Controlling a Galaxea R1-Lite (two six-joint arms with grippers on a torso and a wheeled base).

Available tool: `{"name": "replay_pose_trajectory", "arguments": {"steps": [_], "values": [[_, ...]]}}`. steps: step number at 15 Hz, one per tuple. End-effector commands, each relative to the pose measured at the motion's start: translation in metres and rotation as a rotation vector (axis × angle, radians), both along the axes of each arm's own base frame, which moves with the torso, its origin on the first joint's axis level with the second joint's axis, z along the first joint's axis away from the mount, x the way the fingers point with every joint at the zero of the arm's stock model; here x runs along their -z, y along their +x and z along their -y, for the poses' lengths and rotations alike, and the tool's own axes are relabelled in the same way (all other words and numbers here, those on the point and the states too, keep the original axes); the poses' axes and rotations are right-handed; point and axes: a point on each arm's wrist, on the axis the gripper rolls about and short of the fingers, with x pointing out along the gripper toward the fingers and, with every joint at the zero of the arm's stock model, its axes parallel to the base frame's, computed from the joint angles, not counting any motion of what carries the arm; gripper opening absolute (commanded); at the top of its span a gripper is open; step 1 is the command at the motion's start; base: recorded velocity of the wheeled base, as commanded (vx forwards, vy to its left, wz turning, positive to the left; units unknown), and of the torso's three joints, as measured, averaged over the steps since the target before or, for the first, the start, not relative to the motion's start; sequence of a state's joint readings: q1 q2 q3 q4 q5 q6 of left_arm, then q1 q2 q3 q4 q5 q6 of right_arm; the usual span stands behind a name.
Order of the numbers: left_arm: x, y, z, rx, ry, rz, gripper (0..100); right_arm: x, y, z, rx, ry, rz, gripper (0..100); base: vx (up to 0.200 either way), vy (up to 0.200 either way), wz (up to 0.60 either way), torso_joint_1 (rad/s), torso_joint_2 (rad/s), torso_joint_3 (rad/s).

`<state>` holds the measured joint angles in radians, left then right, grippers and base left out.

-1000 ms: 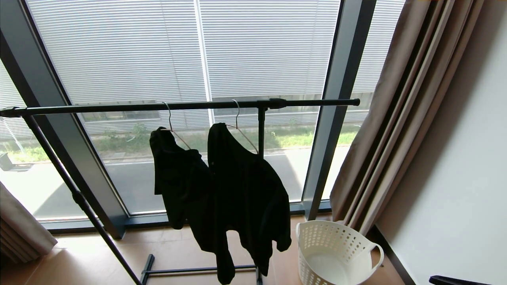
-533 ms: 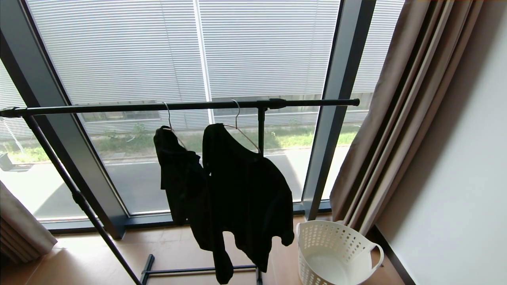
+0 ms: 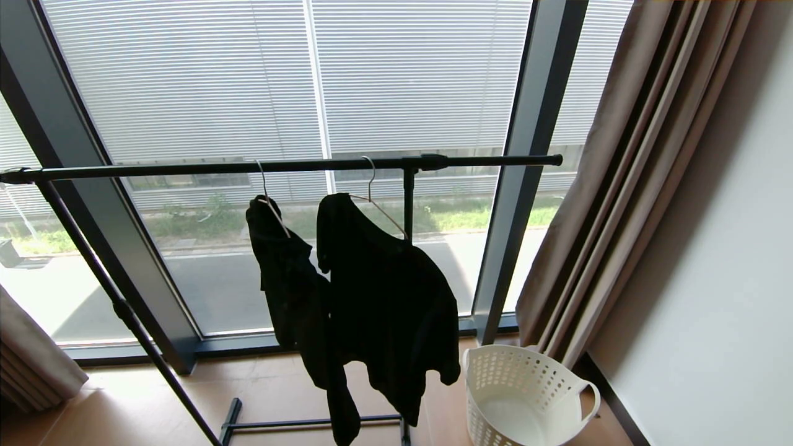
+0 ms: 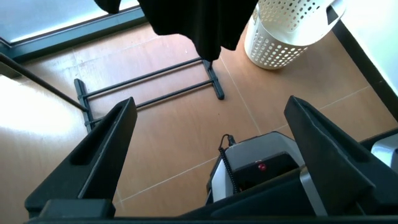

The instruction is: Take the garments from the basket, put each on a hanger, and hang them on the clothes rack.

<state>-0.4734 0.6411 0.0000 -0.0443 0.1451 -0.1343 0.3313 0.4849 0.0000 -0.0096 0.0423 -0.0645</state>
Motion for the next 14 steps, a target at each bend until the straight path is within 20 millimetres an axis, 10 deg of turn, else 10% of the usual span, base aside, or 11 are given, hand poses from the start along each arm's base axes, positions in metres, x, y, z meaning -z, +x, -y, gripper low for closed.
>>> {"name": "replay_pose_trajectory", "arguments": {"steps": [1,14], "values": [[0.000,0.001,-0.001,-0.046,0.005,-0.011,100,0.000,-0.001,0.001,0.047,0.004,0.008,100,0.000,0.000,0.00,0.000,0.00,0.000],[-0.004,-0.012,-0.011,-0.297,-0.055,0.167,100,0.000,-0.026,0.006,0.307,0.062,0.336,100,0.000,0.000,0.00,0.000,0.00,0.000]]}}
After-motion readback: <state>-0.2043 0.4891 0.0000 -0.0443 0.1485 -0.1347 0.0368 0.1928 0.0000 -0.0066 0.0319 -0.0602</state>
